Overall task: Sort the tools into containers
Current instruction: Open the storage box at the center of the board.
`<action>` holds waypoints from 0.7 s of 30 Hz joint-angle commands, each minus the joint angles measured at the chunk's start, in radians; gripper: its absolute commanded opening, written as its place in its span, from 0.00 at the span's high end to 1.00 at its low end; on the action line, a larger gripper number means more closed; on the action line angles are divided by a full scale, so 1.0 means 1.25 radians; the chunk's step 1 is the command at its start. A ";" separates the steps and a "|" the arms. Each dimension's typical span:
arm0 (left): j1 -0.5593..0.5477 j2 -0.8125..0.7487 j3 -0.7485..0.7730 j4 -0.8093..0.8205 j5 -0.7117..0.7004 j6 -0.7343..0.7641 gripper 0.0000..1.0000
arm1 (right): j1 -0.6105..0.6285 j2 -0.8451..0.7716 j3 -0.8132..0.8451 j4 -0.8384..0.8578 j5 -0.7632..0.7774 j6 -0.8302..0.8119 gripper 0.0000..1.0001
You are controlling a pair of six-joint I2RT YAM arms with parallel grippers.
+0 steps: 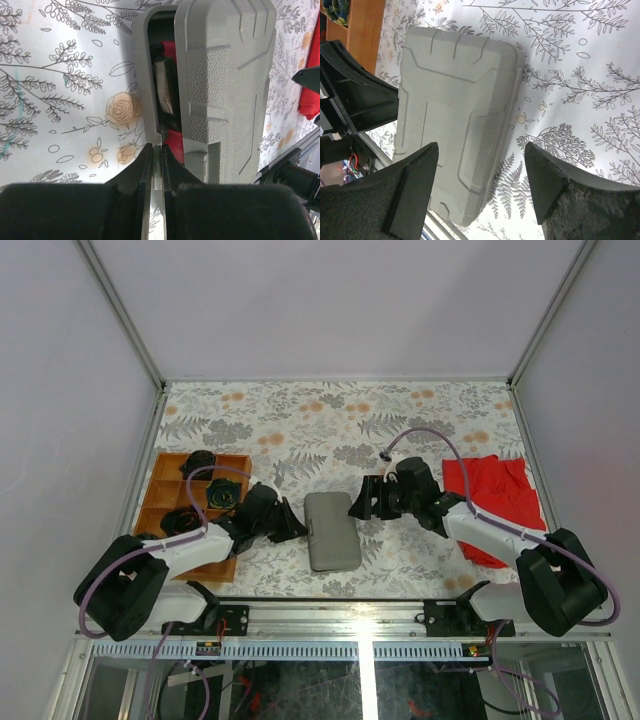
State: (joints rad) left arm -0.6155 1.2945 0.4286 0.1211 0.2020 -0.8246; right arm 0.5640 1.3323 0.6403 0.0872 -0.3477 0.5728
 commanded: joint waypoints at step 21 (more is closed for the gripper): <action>-0.005 -0.160 0.076 -0.053 0.065 0.023 1.00 | 0.252 -0.008 0.222 -0.212 0.347 -0.083 0.01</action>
State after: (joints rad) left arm -0.6155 1.1160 0.4786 -0.0013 0.2474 -0.7895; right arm 0.8116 1.2903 0.8536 -0.1684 0.0139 0.4423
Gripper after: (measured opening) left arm 0.051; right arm 0.994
